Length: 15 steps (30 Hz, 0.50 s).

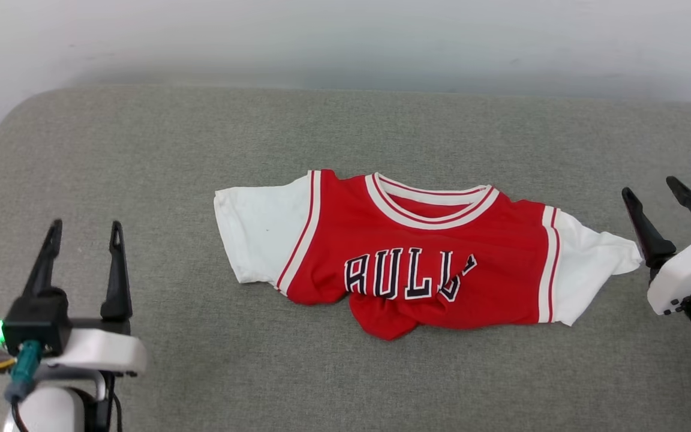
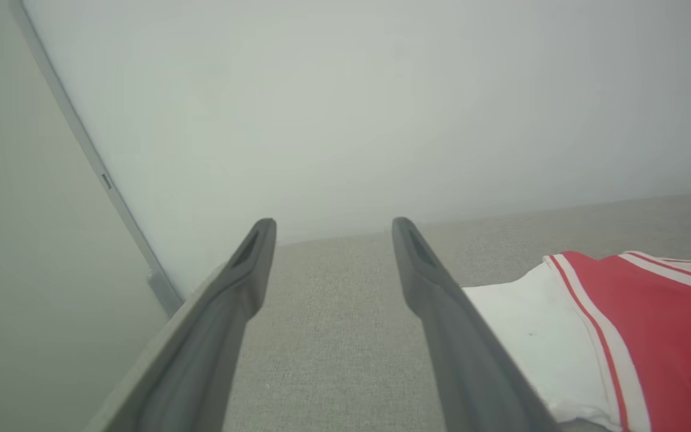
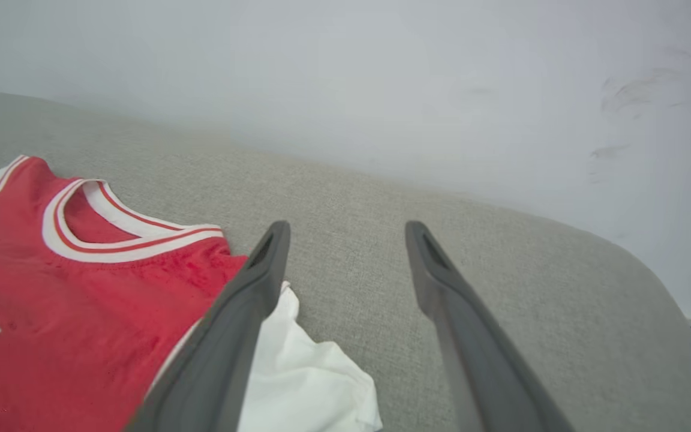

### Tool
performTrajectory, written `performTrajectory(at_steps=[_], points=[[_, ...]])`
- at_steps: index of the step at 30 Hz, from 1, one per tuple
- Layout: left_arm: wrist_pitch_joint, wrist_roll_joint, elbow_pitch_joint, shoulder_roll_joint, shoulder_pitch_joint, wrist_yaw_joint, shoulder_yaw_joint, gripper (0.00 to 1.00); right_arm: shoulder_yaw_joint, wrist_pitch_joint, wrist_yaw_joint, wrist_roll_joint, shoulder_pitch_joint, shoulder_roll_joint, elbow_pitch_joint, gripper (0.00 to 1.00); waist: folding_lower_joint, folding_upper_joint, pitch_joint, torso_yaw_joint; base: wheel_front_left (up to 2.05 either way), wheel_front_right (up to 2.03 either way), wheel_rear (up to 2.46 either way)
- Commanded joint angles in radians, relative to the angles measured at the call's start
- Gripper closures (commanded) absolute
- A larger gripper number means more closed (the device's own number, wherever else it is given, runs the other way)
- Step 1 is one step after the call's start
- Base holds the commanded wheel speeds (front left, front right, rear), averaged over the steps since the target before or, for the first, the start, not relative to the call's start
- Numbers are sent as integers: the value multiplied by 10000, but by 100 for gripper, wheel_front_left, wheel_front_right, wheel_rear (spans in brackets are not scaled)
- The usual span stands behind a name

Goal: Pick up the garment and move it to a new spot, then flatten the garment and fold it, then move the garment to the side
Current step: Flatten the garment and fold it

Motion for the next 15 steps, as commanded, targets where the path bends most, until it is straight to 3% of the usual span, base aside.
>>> performTrajectory(at_steps=[1,7,11,15], points=[[-21,-71,148,141,-294,-171,-10,0,-615,-61,-12,-366,349,265,-365,0,0,0,-28,-69,0,0,0],[283,-501,1294,1013,-1967,-880,-508,0,-3596,-63,-12,-2467,2473,1972,-3294,0,0,0,72,-281,0,0,0],[1334,-1209,2018,1624,-3300,-1073,-1291,0,-4314,-21,-14,-3462,3384,2872,-4618,0,0,0,254,-484,0,0,0],[3089,-2918,2504,2488,-4605,-1076,-2745,0,-4474,269,-12,-4041,3740,3320,-5428,0,0,0,512,-761,0,0,0]])
